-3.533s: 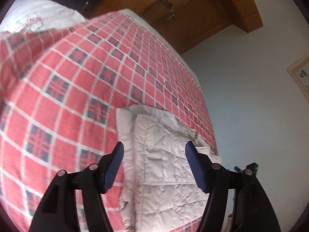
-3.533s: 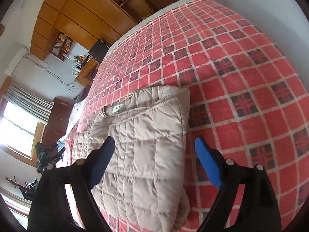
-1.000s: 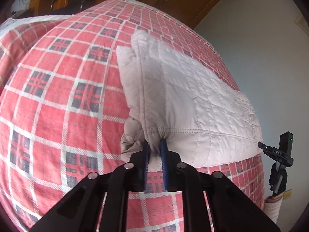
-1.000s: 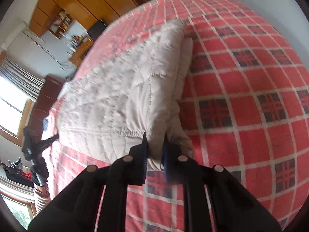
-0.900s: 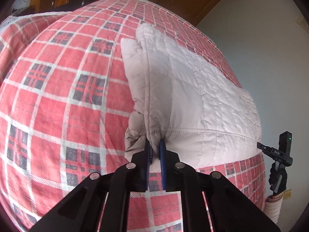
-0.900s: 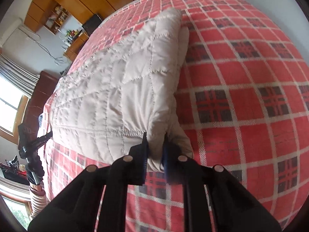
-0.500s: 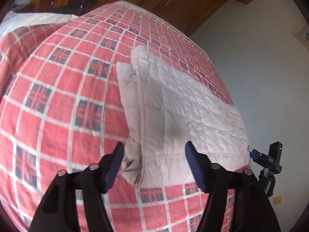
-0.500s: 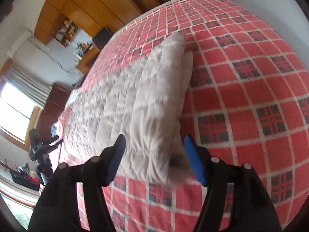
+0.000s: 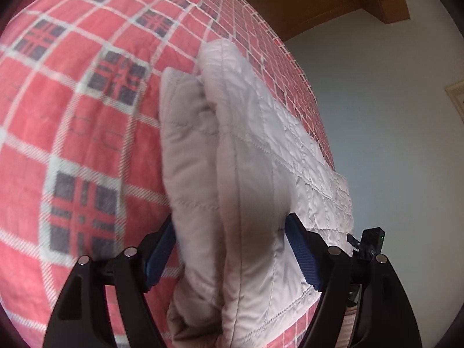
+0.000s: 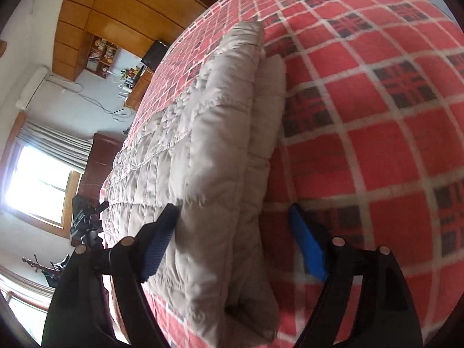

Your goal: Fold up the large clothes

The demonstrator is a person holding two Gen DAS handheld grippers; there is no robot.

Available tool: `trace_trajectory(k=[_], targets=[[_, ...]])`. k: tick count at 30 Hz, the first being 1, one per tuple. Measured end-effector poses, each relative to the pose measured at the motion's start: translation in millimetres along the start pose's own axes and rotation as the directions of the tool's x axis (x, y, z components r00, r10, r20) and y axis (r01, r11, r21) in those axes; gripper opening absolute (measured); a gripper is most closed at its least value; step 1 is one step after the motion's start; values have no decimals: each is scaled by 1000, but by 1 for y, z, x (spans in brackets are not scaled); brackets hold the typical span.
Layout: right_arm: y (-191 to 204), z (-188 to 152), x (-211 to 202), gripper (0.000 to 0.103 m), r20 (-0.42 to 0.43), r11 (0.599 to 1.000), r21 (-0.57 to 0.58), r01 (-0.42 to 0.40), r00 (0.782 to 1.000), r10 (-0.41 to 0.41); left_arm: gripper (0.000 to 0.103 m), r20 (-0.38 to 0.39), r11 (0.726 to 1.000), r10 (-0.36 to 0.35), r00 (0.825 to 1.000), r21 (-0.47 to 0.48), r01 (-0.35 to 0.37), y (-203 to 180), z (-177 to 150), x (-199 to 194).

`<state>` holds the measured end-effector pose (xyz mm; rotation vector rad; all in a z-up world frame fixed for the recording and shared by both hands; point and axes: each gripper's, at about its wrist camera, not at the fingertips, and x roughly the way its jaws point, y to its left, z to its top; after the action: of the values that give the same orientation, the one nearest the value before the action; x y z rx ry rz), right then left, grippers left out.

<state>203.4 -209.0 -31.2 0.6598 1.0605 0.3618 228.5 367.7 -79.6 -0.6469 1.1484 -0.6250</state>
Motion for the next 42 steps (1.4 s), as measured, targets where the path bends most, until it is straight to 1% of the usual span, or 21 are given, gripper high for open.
trace_trajectory(k=[1, 2, 3, 4, 6, 7, 8, 9, 10, 11, 14, 18, 22, 24, 28, 30, 33, 36, 39, 40, 42], targets=[[2, 2, 3, 78, -1, 1000, -8, 0, 1000, 0, 76, -10, 1000, -1, 1000, 16, 1, -4, 1, 4], [6, 2, 7, 73, -4, 1000, -20, 5, 1000, -5, 76, -13, 1000, 9, 1000, 29, -8, -7, 2, 7], [10, 2, 10, 66, -13, 1000, -31, -2, 1000, 2, 76, -15, 999, 18, 1000, 43, -17, -10, 2, 11], [13, 1, 14, 56, -26, 999, -31, -20, 999, 20, 76, -14, 998, 25, 1000, 54, -24, -14, 2, 13], [20, 1, 20, 55, -31, 999, -48, -2, 1000, 1, 70, -2, 996, 48, 999, 68, -48, -19, -2, 15], [22, 1, 20, 52, -29, 999, -54, 0, 1000, -1, 62, 7, 995, 70, 998, 76, -70, -22, -4, 16], [22, 0, 20, 45, -29, 999, -48, -13, 999, 12, 50, 11, 994, 73, 997, 81, -74, -23, -7, 14], [22, -1, 18, 40, -28, 999, -43, -28, 999, 27, 45, 14, 995, 60, 998, 77, -61, -24, -15, 10], [25, -1, 16, 32, -24, 998, -40, -42, 999, 41, 38, 19, 997, 45, 999, 68, -46, -24, -18, 9], [27, -2, 12, 26, -19, 998, -37, -55, 998, 54, 34, 29, 997, 40, 999, 64, -42, -26, -23, 7], [39, -4, -1, 19, 2, 997, -59, -55, 998, 55, 26, 47, 998, 27, 999, 61, -30, -35, -30, 0], [60, -16, -27, 17, 16, 993, -96, -65, 998, 67, 25, 50, 994, -6, 999, 106, 1, -53, -41, -21], [79, -38, -61, 16, 23, 989, -135, -58, 998, 62, 25, 42, 985, -21, 999, 170, 14, -76, -71, -48], [88, -59, -84, 16, 32, 986, -159, -59, 997, 65, 25, 39, 980, -31, 999, 199, 22, -83, -92, -67], [96, -96, -111, 16, 41, 981, -180, -66, 996, 75, 25, 35, 970, -74, 997, 234, 64, -90, -140, -102], [95, -121, -121, 16, 26, 981, -183, -62, 997, 68, 26, 28, 967, -80, 996, 247, 70, -95, -157, -109], [97, -146, -120, 17, -7, 985, -168, -48, 999, 48, 27, 6, 965, -73, 997, 254, 70, -89, -190, -117], [84, -173, -114, 17, -42, 989, -148, -29, 999, 23, 29, 3, 962, -18, 1000, 274, 17, -77, -212, -118], [69, -186, -100, 19, -58, 993, -114, 3, 998, -10, 33, -9, 970, 27, 1000, 242, -24, -54, -218, -103], [62, -188, -95, 21, -64, 995, -98, 8, 998, -14, 38, -10, 972, 40, 999, 231, -37, -45, -220, -98], [47, -191, -84, 23, -78, 998, -59, -12, 997, 8, 43, -13, 977, 52, 999, 207, -48, -32, -223, -88]])
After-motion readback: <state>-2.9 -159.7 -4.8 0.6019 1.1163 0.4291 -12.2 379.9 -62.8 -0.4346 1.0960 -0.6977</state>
